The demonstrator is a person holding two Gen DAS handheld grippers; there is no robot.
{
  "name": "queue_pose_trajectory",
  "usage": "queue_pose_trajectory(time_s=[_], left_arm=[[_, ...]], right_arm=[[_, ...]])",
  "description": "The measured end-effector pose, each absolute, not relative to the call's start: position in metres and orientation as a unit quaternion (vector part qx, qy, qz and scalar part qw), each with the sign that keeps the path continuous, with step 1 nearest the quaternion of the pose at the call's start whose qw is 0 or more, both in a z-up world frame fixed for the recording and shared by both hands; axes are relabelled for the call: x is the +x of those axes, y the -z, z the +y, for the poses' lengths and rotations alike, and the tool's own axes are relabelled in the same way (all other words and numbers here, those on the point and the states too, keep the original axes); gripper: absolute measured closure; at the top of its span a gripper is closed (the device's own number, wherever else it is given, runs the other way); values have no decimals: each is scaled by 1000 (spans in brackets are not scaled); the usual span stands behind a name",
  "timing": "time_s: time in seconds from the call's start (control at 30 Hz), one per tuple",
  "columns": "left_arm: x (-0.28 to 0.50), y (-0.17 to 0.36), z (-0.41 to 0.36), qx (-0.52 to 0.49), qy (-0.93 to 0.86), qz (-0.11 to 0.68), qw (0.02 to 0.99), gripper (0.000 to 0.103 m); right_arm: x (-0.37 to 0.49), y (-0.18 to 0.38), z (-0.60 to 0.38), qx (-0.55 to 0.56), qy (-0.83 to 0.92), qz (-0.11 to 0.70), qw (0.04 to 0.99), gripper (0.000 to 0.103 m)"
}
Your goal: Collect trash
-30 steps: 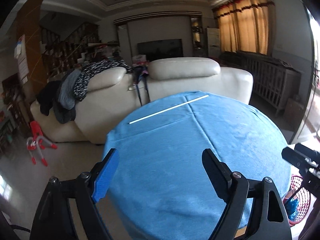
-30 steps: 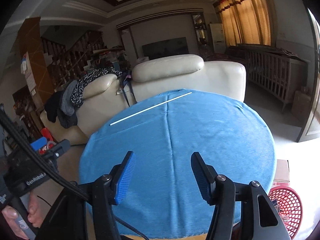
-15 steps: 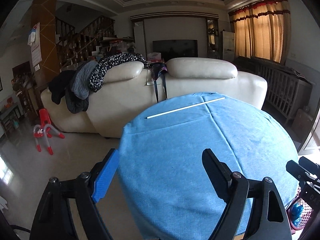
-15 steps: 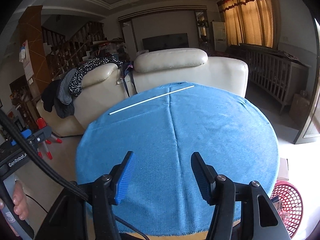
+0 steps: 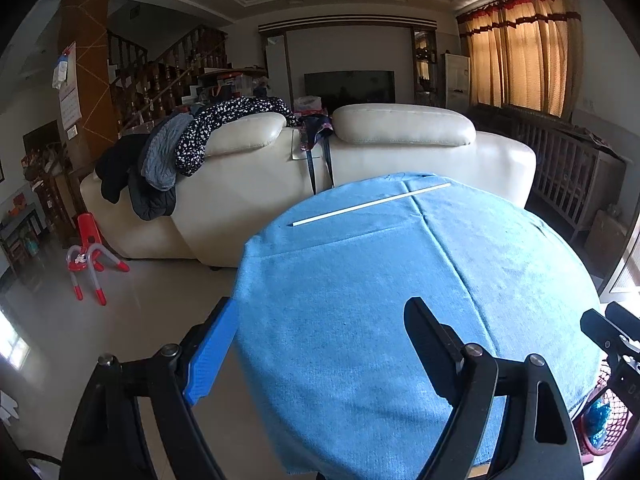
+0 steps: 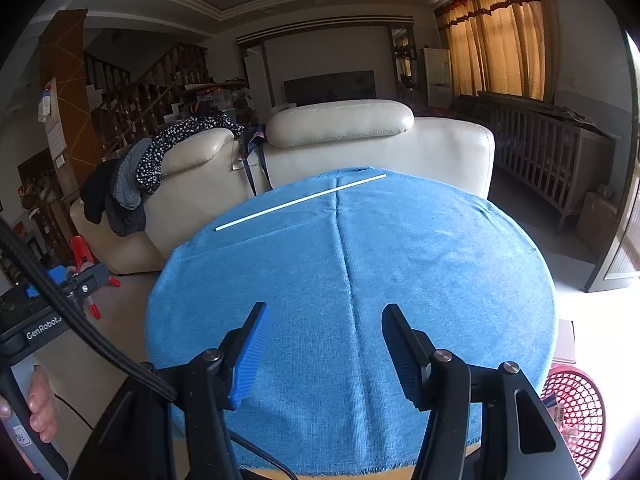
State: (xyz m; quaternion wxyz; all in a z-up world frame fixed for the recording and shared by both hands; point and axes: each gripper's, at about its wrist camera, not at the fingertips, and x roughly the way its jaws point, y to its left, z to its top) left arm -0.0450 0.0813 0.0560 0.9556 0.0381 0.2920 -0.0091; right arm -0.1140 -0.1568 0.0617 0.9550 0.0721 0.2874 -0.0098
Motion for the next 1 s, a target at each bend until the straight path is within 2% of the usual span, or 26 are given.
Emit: queue_pose_trajectory(time_s=[1.0], left_arm=[[-44,-53,80,38,12,297,954,18]], right_arm=[[-110,-60,-157,71,7,292,954,42]])
